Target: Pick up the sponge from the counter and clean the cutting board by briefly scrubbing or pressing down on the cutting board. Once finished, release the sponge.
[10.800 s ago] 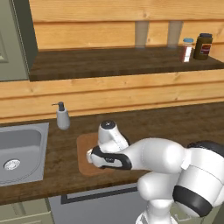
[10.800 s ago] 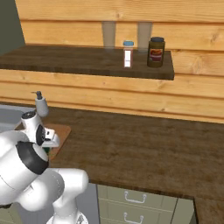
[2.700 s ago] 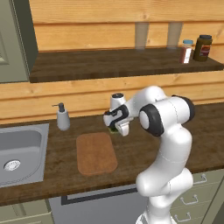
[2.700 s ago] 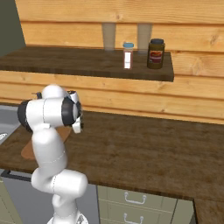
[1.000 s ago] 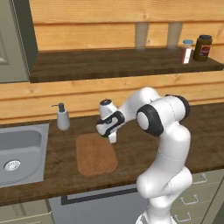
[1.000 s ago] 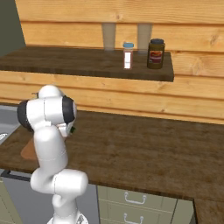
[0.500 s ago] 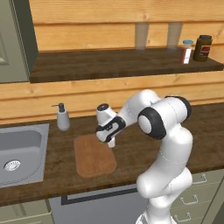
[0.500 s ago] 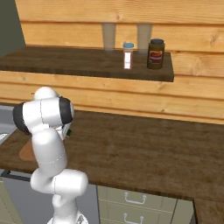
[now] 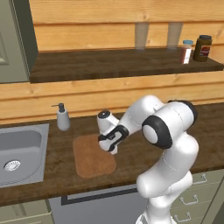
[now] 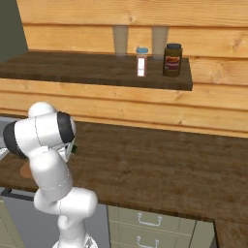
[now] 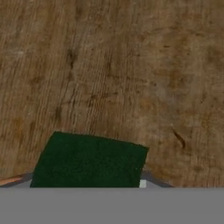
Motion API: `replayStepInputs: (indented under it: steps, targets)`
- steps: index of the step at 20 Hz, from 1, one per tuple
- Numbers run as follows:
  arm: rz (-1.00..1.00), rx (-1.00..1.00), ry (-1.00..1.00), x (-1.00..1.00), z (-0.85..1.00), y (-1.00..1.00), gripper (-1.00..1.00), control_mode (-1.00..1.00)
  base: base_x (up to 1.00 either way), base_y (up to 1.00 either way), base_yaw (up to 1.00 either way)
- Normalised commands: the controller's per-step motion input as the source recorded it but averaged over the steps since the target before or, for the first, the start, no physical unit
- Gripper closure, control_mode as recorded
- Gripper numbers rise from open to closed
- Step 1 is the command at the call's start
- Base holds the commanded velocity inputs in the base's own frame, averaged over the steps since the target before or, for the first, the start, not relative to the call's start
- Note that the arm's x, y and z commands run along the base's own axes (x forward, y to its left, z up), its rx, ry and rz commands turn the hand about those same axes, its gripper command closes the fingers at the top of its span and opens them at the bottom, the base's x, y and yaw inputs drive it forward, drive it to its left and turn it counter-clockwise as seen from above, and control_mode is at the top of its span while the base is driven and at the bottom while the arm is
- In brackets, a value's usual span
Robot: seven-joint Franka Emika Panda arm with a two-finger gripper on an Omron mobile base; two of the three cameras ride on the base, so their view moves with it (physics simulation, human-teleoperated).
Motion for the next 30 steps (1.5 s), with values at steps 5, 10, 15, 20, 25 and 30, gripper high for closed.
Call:
replayStepInputs:
  steps: [5,10,15,20,25,30]
  targets:
    - [0.02,0.00,0.00,-1.00,-0.41,0.00,1.00,-1.00,0.00,0.00,0.00]
    - [0.04,0.00,0.03,-1.00,-0.28,0.00,1.00,-1.00,0.00,0.00,0.00]
    - [0.05,0.00,0.00,-1.00,-0.33,0.00,1.00,-1.00,0.00,0.00,0.00]
    - [0.05,0.00,0.01,-1.00,-0.25,-0.02,1.00,-1.00,0.00,0.00,0.00]
    - [0.03,0.01,0.00,-0.91,-0.10,-0.08,1.00,-1.00,0.00,0.00,0.00]
    - [0.02,0.10,-0.05,-0.10,0.75,-0.15,1.00,-1.00,0.00,0.00,0.00]
